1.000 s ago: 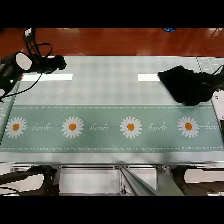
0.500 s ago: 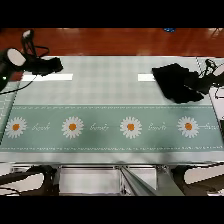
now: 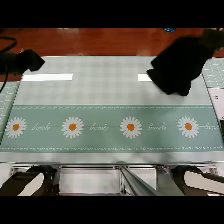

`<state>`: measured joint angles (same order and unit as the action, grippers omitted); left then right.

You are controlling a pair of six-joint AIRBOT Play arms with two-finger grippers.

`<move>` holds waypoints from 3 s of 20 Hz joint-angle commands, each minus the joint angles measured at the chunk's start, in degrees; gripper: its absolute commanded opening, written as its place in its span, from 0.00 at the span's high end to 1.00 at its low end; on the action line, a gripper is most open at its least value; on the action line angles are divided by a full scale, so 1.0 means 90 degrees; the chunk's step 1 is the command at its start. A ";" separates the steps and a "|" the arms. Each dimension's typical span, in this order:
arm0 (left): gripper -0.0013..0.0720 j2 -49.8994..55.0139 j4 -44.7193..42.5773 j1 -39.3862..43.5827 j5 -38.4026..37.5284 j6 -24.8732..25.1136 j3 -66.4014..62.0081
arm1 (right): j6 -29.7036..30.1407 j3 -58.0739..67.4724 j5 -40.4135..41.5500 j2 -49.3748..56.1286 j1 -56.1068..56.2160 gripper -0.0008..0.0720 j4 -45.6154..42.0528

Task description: Fold the shirts.

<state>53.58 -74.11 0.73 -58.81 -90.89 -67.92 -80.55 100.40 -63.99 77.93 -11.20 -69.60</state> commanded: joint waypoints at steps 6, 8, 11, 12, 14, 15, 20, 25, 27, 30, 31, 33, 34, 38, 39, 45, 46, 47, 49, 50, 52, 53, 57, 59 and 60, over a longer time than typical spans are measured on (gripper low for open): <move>0.30 -0.2645 0.0687 0.0318 0.0010 -0.0199 0.2540 | 0.0058 0.2023 0.0073 -0.1302 0.1083 0.95 0.0131; 0.30 -0.2744 0.0687 0.0318 0.0066 -0.0199 0.2557 | 0.0061 0.2023 -0.0158 -0.1396 0.1418 0.95 0.0155; 0.29 -0.2730 0.0685 0.0318 0.0367 -0.0197 0.2557 | 0.0141 0.1566 -0.0833 -0.1382 0.2232 0.95 0.0277; 0.29 -0.2710 0.0685 0.0318 0.0384 -0.0197 0.2560 | 0.0151 0.1180 -0.0942 -0.1370 0.2603 0.95 0.0277; 0.29 -0.2691 0.0685 0.0318 0.0367 -0.0194 0.2586 | 0.0121 0.0180 -0.0760 -0.1307 0.3366 0.95 0.0277; 0.30 -0.2693 0.0687 0.0318 0.0367 -0.0197 0.2625 | 0.0007 -0.0362 -0.0529 -0.1229 0.3716 0.95 0.0279; 0.30 -0.2693 0.0699 0.0321 0.0328 -0.0199 0.3048 | -0.0527 -0.2188 0.1001 0.0143 0.5047 0.95 0.0969; 0.29 -0.2693 0.0792 0.0386 0.0243 -0.0197 0.3589 | -0.0476 -0.2188 0.1532 0.1819 0.5610 0.91 0.2113; 0.29 -0.2654 0.0787 0.0476 0.0243 -0.0197 0.3835 | -0.0461 -0.2161 0.1559 0.1967 0.5435 0.42 0.2387; 0.29 -0.2489 0.0454 0.0211 0.0248 -0.0197 0.3813 | -0.0216 -0.1717 0.0440 0.1613 0.4367 0.43 0.2324; 0.29 -0.2448 0.0447 -0.0032 0.0250 -0.0192 0.3793 | -0.0180 -0.1666 0.0109 0.1285 0.3801 0.43 0.2232; 0.29 -0.2261 0.0457 -0.0670 0.0231 -0.0097 0.3854 | -0.0189 -0.1671 -0.0372 0.0510 0.2608 0.43 0.1668; 0.29 -0.2064 0.0580 -0.0993 0.0146 -0.0095 0.3942 | -0.0192 -0.1734 -0.0614 0.0109 0.2040 0.43 0.1248; 0.30 -0.0831 0.2263 -0.1537 -0.0109 0.0886 0.4408 | -0.0158 -0.3606 -0.0746 -0.1455 0.0345 0.43 0.0350; 0.30 -0.0444 0.2732 -0.1474 -0.0085 0.1185 0.4437 | -0.0100 -0.4320 -0.0578 -0.1814 0.0041 0.43 0.0525; 0.30 0.1518 0.3723 -0.0709 0.0777 0.1690 0.4405 | 0.0355 -0.7393 0.0160 -0.3138 -0.0449 0.43 0.1668; 0.30 0.1712 0.3762 -0.0610 0.0906 0.1719 0.4379 | 0.0372 -0.7572 0.0165 -0.3179 -0.0449 0.43 0.1756; 0.30 0.1868 0.3832 -0.0508 0.1078 0.1719 0.4359 | 0.0384 -0.7701 0.0170 -0.3181 -0.0449 0.43 0.1834; 0.30 0.2013 0.4097 -0.0325 0.1513 0.1722 0.4345 | 0.0386 -0.7890 0.0270 -0.3179 -0.0435 0.43 0.1979; 0.30 0.2038 0.4228 -0.0228 0.1761 0.1719 0.4345 | 0.0374 -0.7978 0.0318 -0.3157 -0.0381 0.43 0.2052; 0.34 0.2081 0.4386 -0.0019 0.2203 0.1722 0.4299 | 0.0221 -0.8055 0.0389 -0.2965 -0.0027 0.43 0.2125; 0.58 0.2123 0.4386 0.0063 0.2254 0.1727 0.4228 | 0.0192 -0.8055 0.0474 -0.2790 0.0250 0.43 0.2249; 0.96 0.2200 0.4381 0.0170 0.1880 0.2222 0.3791 | 0.0272 -0.8053 0.1304 -0.1753 0.1596 0.43 0.3315; 0.96 0.2200 0.4381 0.0172 0.1690 0.2220 0.3662 | 0.0576 -0.8046 0.1678 -0.1297 0.2081 0.43 0.3985; 0.96 0.2198 0.4381 0.0172 0.1668 0.2217 0.3648 | 0.0702 -0.8004 0.1824 -0.1100 0.2266 0.43 0.4235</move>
<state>73.17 -35.73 1.89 -41.87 -71.96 -33.58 -77.01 28.21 -52.51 62.85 3.33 -39.81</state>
